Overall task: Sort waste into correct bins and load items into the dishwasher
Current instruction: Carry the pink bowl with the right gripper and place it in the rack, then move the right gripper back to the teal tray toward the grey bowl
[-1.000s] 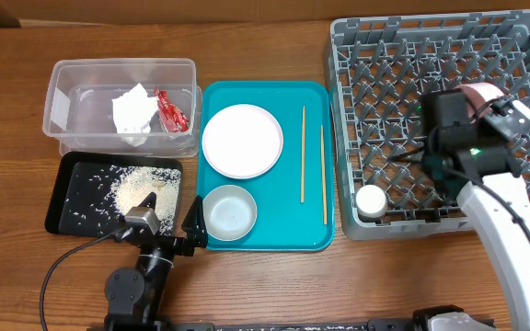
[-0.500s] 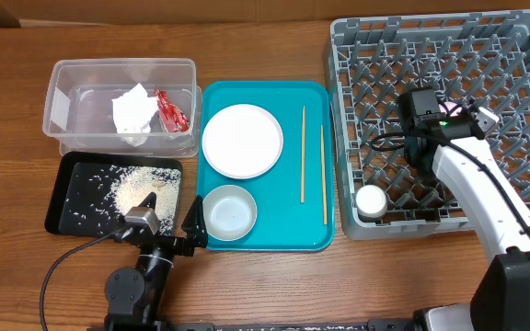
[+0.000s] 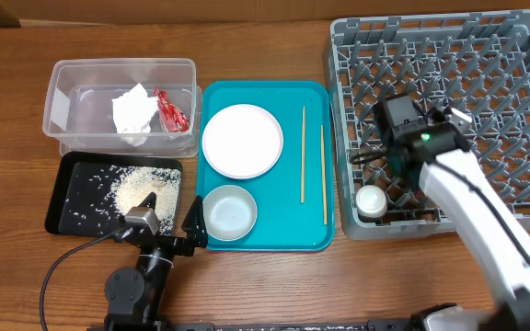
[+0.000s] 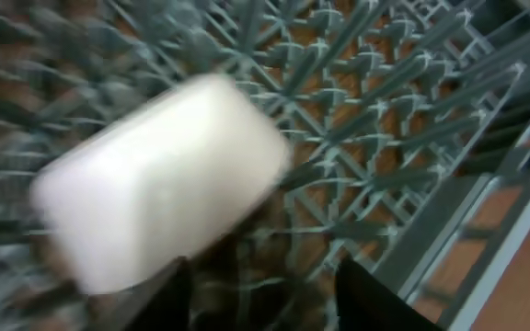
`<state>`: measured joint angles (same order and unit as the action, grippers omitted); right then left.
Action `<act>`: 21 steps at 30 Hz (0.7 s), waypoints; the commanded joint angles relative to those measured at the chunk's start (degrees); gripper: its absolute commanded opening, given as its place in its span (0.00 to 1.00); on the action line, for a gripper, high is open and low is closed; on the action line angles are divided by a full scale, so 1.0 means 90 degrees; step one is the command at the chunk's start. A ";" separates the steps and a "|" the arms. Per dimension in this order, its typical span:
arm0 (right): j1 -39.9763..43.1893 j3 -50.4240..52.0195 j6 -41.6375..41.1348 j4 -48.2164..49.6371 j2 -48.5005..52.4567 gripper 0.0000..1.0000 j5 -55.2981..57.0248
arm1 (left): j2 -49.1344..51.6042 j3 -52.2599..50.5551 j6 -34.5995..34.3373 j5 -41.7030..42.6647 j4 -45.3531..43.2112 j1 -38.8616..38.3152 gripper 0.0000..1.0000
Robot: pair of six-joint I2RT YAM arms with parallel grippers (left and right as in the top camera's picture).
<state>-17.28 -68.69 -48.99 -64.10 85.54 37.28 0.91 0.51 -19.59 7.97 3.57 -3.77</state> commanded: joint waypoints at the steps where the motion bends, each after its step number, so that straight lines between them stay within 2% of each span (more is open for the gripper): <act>1: -0.0595 -0.0413 0.0398 0.0270 -0.0971 0.57 -0.0539 | -0.0061 -0.0027 -0.0061 0.0049 0.0005 -0.0058 1.00; 5: -0.1333 -0.0413 0.0690 0.0444 -0.1290 0.56 -0.1547 | -0.0061 -0.0027 -0.0061 0.0049 0.0005 -0.0058 1.00; 10: -0.2378 -0.0406 0.0777 0.0670 -0.1018 0.56 -0.2727 | -0.0061 -0.0027 -0.0061 0.0051 0.0005 -0.0058 1.00; 12: -0.2790 -0.0406 0.0952 0.0952 -0.0748 0.56 -0.3220 | -0.0061 -0.0027 -0.0061 0.0049 0.0005 -0.0058 1.00; 13: -0.3060 -0.0406 0.0947 0.1132 -0.0505 0.61 -0.3461 | -0.0061 -0.0027 -0.0061 0.0049 0.0005 -0.0058 1.00; 16: -0.3500 -0.0406 0.0937 0.1399 0.0134 0.62 -0.3682 | -0.0061 -0.0027 -0.0061 0.0049 0.0005 -0.0058 1.00; 21: -0.3650 -0.0406 0.0738 0.1634 0.1314 0.64 -0.3779 | -0.0061 -0.0027 -0.0061 0.0049 0.0005 -0.0058 1.00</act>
<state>-50.33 -71.99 -41.80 -50.43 91.90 6.28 0.91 0.51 -19.59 7.97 3.60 -3.77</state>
